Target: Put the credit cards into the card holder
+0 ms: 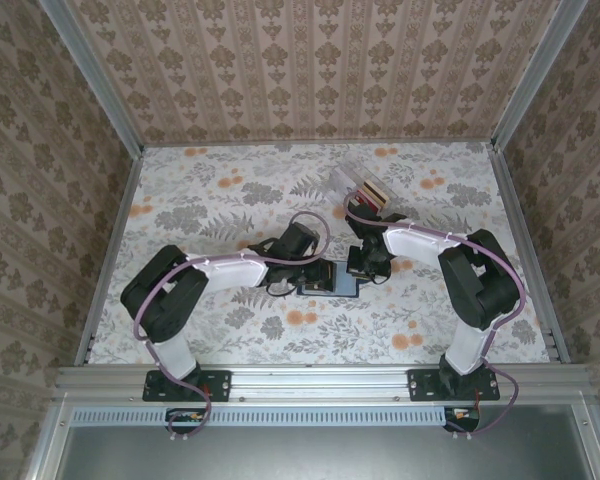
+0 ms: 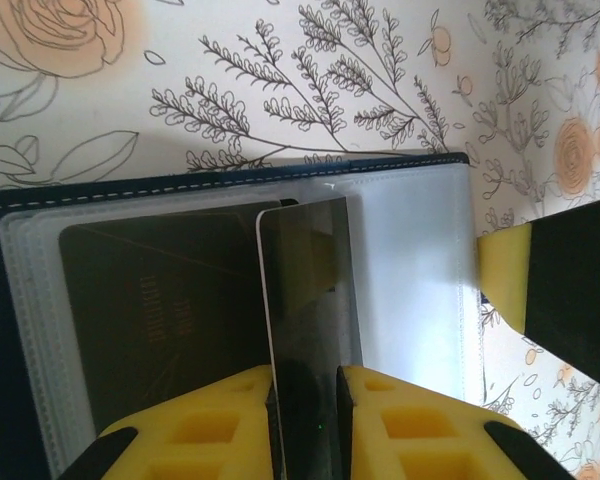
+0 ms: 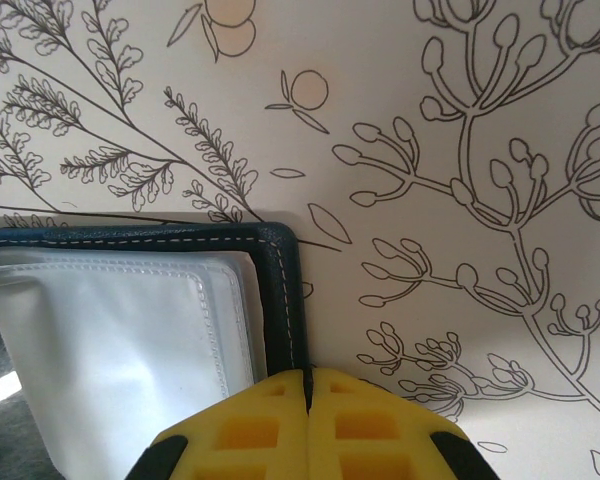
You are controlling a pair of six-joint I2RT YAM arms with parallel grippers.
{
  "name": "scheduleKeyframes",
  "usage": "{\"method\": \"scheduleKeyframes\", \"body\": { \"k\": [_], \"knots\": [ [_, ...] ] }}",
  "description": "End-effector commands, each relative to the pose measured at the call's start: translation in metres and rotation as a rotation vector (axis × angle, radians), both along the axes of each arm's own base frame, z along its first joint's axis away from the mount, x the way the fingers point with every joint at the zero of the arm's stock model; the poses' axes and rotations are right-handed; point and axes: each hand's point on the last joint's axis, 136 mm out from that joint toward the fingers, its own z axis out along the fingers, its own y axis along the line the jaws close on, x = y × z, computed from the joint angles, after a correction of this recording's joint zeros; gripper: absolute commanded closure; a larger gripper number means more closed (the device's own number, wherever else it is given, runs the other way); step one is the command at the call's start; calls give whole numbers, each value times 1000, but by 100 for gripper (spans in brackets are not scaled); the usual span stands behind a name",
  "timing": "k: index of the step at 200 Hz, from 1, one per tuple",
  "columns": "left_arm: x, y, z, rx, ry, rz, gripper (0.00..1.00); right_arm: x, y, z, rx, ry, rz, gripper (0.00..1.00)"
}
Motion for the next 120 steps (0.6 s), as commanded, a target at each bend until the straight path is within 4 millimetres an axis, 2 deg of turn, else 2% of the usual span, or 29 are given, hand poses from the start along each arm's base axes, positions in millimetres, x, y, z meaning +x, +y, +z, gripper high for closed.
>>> {"method": "scheduleKeyframes", "body": {
  "k": [1, 24, 56, 64, 78, 120],
  "knots": [
    [-6, 2, -10, 63, 19, -29, 81, -19, -14, -26, -68, 87, -16, 97],
    [-7, 0, -14, 48, 41, -9, 92, -19, -14, -26, -67, 88, -16, 97],
    [-6, 0, -15, 32, 48, 16, 96, -20, -14, -26, -64, 89, -17, 97],
    [-6, 1, -14, 31, 44, 17, 94, -19, -14, -25, -64, 87, -17, 97],
    [-6, 3, -15, 42, 48, 22, 83, -19, -14, -25, -65, 86, -17, 97],
    [-3, 16, -11, 104, 13, 45, 73, -18, -14, -25, -66, 84, -18, 97]
  ]
}}
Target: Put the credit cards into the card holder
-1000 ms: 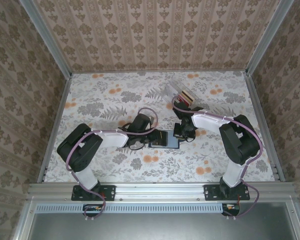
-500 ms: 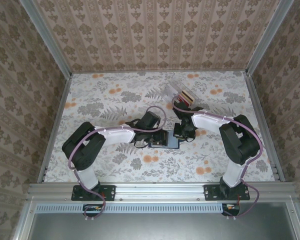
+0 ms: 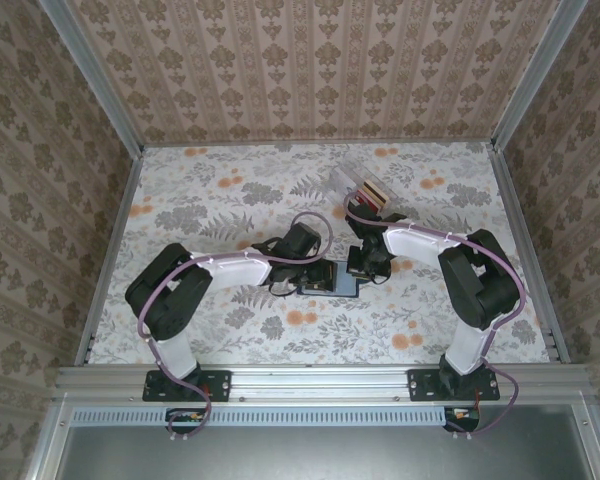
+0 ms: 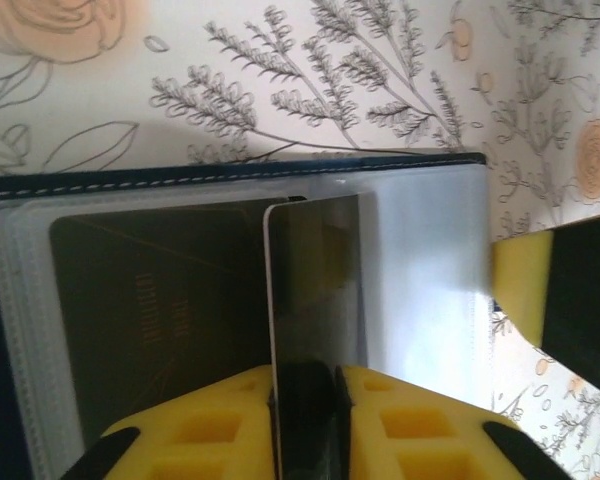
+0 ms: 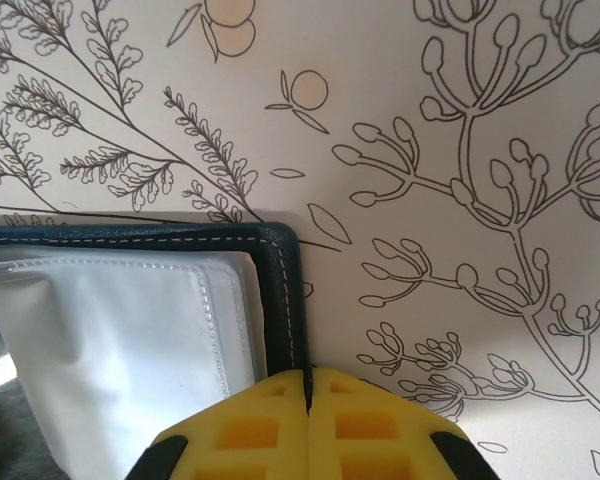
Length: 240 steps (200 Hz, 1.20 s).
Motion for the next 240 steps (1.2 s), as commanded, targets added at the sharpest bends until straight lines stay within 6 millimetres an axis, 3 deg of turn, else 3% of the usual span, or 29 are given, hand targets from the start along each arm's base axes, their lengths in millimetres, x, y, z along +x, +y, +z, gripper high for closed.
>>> {"method": "scheduleKeyframes", "body": {
  "k": [1, 86, 139, 240],
  "knots": [
    [-4, 16, -6, 79, -5, 18, 73, -18, -14, -25, -68, 85, -17, 97],
    [-2, 23, -6, 168, -14, -1, 72, -18, -14, -25, -67, 84, -23, 97],
    [-3, 8, -8, 150, -2, -54, 90, -18, -11, -27, -47, 88, -25, 97],
    [-9, -17, -9, 57, 41, -103, 89, -20, -2, -28, 12, 94, -35, 97]
  ]
}}
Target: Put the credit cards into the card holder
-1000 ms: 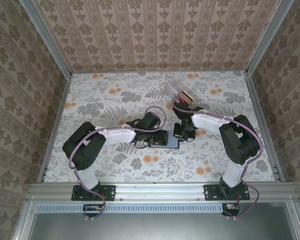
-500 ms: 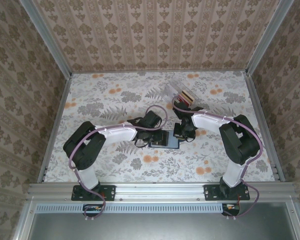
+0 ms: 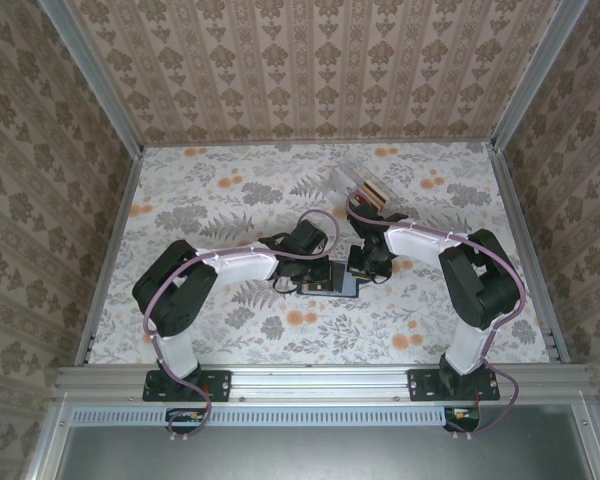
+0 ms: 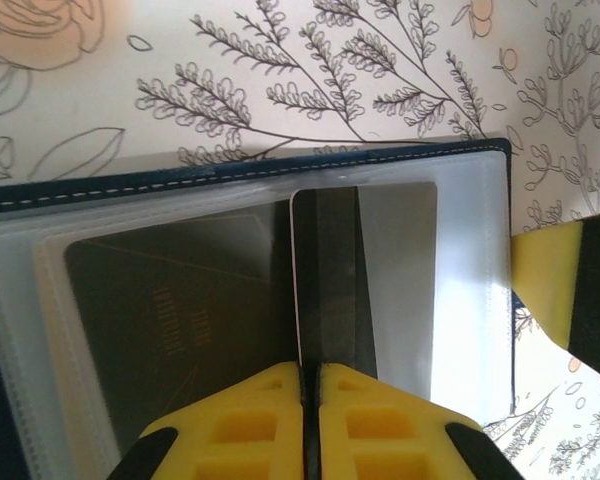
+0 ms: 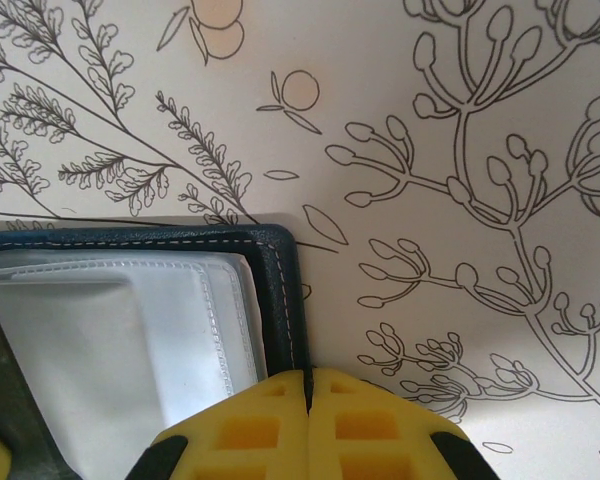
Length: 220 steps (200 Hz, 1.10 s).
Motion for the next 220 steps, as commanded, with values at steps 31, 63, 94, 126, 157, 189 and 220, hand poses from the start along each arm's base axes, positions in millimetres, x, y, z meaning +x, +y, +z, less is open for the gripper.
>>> {"method": "scheduleKeyframes", "body": {
  "k": [31, 63, 94, 126, 157, 189, 220],
  "knots": [
    [-9, -18, -5, -23, 37, -73, 87, -19, -2, -28, 13, 79, -25, 97],
    [-9, -23, -1, -42, 30, -84, 84, -17, 0, -28, 48, 70, -46, 98],
    [-11, -31, 2, -79, 35, -107, 82, -17, 0, -29, 76, 75, -63, 98],
    [-13, -39, 2, -105, 58, -129, 79, -18, 0, -29, 102, 77, -77, 98],
    [-13, -42, 5, -124, 55, -136, 75, -18, 0, -28, 107, 77, -80, 98],
    [-13, -45, 9, -160, 45, -142, 68, -19, -1, -30, 103, 83, -82, 98],
    [-8, -28, 6, -93, 18, -83, 63, -18, -4, -29, 89, 79, -86, 98]
  ]
}}
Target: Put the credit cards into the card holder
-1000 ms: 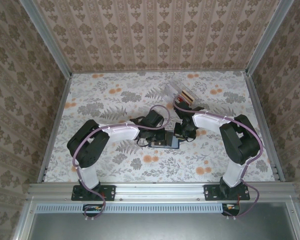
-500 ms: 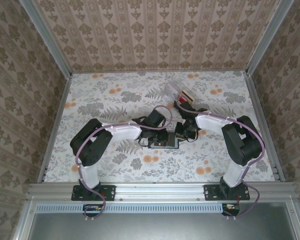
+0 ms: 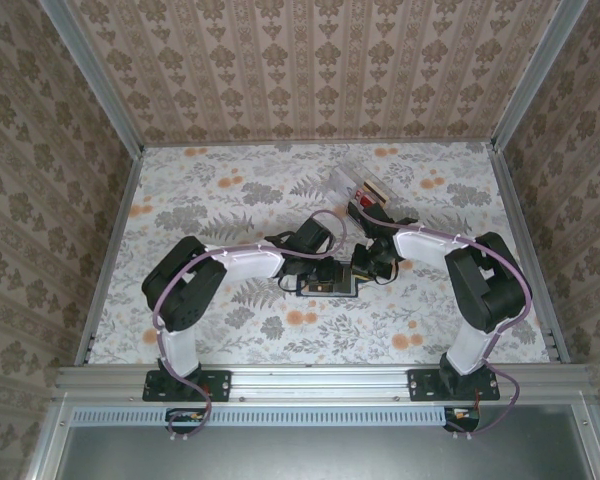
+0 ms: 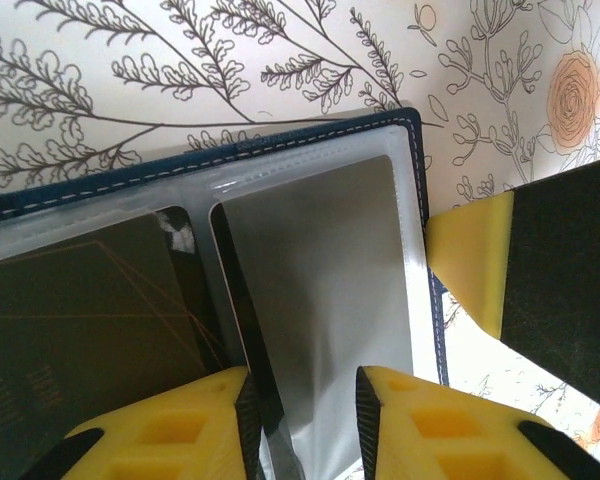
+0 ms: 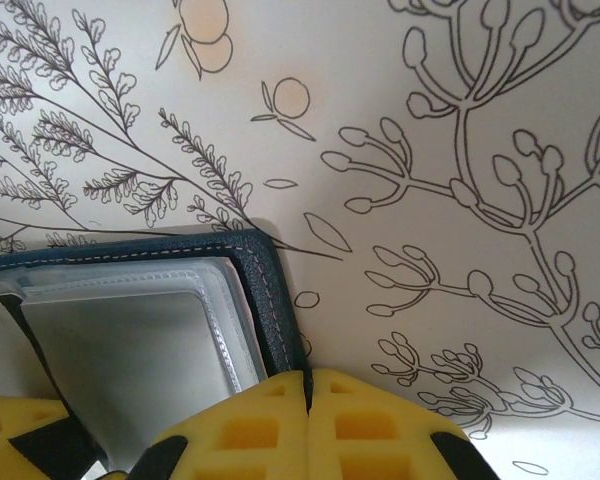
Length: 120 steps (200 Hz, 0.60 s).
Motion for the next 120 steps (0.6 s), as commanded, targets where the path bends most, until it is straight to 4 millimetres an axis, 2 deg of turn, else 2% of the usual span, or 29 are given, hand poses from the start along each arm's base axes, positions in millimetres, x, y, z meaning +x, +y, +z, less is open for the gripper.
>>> {"method": "scheduleKeyframes", "body": {
  "k": [1, 36, 120],
  "knots": [
    [1, -2, 5, -10, -42, 1, 62, -20, -7, -29, -40, 85, -6, 98],
    [3, 23, -3, 95, -55, 58, 56, -20, -11, -30, -57, 89, -12, 98],
    [7, 38, 1, 148, -88, 88, 54, -19, -12, -33, -63, 93, -15, 100]
  ]
}}
